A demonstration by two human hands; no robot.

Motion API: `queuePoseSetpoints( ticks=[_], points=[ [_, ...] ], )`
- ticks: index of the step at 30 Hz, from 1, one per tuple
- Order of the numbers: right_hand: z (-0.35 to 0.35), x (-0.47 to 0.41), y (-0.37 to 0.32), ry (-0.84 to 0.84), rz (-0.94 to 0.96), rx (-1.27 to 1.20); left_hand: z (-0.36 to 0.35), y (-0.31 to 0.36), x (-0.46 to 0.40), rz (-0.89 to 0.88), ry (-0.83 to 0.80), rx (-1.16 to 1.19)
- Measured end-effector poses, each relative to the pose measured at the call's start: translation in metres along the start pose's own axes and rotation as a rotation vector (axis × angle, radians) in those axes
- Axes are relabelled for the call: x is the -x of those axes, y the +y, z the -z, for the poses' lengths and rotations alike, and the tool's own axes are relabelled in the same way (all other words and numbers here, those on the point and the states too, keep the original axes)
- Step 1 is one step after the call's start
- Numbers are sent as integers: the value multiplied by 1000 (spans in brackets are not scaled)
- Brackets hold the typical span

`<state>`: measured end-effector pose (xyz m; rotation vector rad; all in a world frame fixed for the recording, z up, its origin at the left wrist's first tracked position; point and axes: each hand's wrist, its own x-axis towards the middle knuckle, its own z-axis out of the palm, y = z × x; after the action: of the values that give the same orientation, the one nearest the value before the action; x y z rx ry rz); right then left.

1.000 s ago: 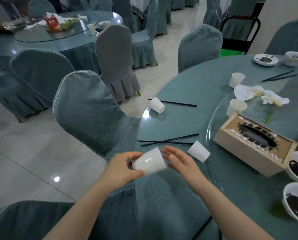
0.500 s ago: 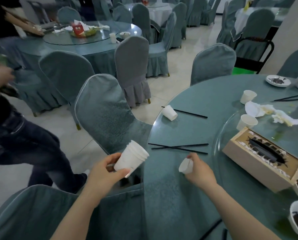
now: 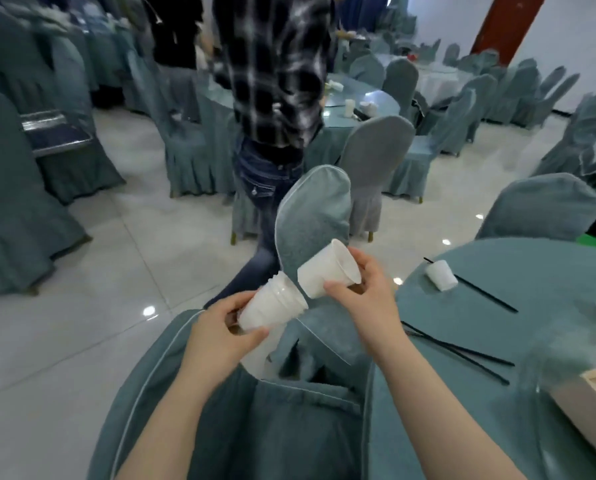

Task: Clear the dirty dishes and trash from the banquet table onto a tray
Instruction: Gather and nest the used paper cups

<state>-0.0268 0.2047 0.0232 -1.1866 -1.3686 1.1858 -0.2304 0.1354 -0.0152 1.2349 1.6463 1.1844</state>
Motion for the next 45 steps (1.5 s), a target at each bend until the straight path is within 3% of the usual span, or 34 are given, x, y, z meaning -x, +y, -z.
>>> queuePoseSetpoints(
  ticks=[3,5,12,18,24,29,35,45],
  points=[
    [-59,8,-12,-279,-21,134,40,-11,12,-11,66,2],
    [-95,18,-18,-363,-12,160,73,-17,20,-31,119,-3],
    [-232,60,-28,-423,-12,198,196,-50,49,-34,243,-20],
    [-358,100,-29,-404,-60,68,307,-86,70,-55,283,-210],
    [-449,122,-37,-483,-79,35,398,-117,92,18,337,-203],
    [-480,114,-28,-485,-122,17,452,-133,86,61,390,-118],
    [-461,69,-18,-376,-154,113,487,-136,53,80,371,-47],
    [-417,-74,-3,-299,-154,177,479,-121,-112,6,292,-83]
  ],
)
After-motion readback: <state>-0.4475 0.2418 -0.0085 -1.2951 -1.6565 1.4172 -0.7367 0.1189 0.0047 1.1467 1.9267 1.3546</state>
